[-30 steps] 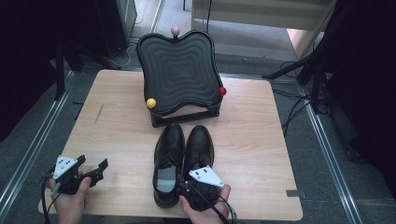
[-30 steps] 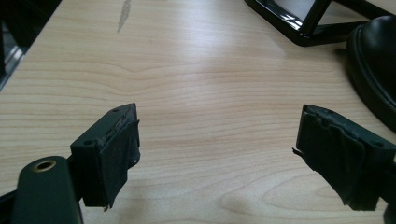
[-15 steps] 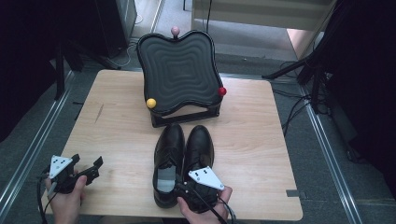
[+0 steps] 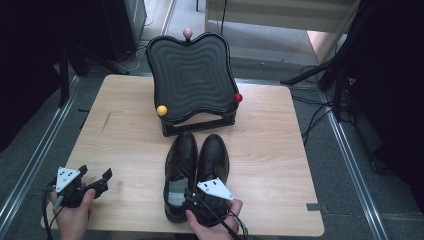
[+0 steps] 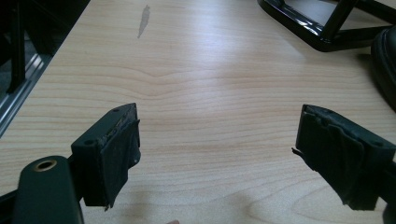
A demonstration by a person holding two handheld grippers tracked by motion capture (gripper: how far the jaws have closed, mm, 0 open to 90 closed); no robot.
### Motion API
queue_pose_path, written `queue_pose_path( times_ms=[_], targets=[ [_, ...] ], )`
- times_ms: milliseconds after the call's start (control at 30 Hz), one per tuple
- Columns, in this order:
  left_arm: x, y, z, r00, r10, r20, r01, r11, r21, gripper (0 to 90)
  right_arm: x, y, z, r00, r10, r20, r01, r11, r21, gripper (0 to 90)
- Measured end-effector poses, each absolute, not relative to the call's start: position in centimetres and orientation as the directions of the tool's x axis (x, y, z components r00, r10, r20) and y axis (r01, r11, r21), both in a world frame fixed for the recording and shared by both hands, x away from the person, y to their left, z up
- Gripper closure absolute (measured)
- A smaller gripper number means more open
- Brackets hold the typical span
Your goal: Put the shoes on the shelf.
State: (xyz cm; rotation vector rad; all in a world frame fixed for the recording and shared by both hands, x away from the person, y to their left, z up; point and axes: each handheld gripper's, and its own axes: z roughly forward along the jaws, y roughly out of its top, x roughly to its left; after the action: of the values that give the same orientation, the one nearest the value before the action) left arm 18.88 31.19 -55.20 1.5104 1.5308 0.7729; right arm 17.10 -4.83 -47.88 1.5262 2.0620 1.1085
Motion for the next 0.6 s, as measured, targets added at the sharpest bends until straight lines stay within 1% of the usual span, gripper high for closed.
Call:
queue_pose_path(
  times_ms=[33, 67, 100, 233, 300, 400, 433, 500, 600],
  targets=[
    [18.9, 31.2, -55.2, 0.068, 0.988, -0.138, 0.476, 0.089, 0.875, 14.7, 17.6, -4.6, -47.9, -0.335, 0.927, 0.17, 0.657, 0.1, 0.748, 40.6],
    [18.9, 31.2, -55.2, 0.068, 0.988, -0.138, 0.476, 0.089, 0.875, 14.8, 17.6, -4.6, -47.9, -0.335, 0.927, 0.17, 0.657, 0.1, 0.748, 40.6],
    [18.9, 31.2, -55.2, 0.066, 0.987, -0.145, 0.474, 0.097, 0.875, 14.7, 18.0, -4.5, -47.7, -0.324, 0.932, 0.166, 0.656, 0.094, 0.749, 42.7],
    [18.9, 31.2, -55.2, 0.066, 0.987, -0.15, 0.475, 0.101, 0.874, 14.8, 18.9, -4.0, -47.6, -0.295, 0.941, 0.167, 0.701, 0.094, 0.707, 45.5],
    [18.9, 31.2, -55.2, 0.065, 0.986, -0.151, 0.473, 0.103, 0.875, 14.8, 19.2, -3.7, -47.5, -0.276, 0.951, 0.136, 0.716, 0.11, 0.689, 47.8],
    [18.9, 31.2, -55.2, 0.065, 0.986, -0.152, 0.474, 0.104, 0.874, 14.8, 19.3, -3.6, -47.4, -0.27, 0.957, 0.105, 0.72, 0.129, 0.682, 48.1],
    [18.9, 31.3, -55.2, 0.065, 0.986, -0.155, 0.475, 0.106, 0.873, 14.8, 19.5, -3.4, -47.2, -0.268, 0.958, 0.101, 0.732, 0.135, 0.668, 50.6],
    [18.9, 31.4, -55.2, 0.065, 0.986, -0.155, 0.477, 0.105, 0.873, 14.8, 19.7, -3.1, -47.0, -0.278, 0.956, 0.091, 0.736, 0.151, 0.66, 52.0],
    [18.9, 31.4, -55.2, 0.063, 0.985, -0.158, 0.477, 0.109, 0.872, 14.8, 20.2, -2.9, -47.0, -0.265, 0.959, 0.099, 0.753, 0.142, 0.643, 55.4]
  ],
)
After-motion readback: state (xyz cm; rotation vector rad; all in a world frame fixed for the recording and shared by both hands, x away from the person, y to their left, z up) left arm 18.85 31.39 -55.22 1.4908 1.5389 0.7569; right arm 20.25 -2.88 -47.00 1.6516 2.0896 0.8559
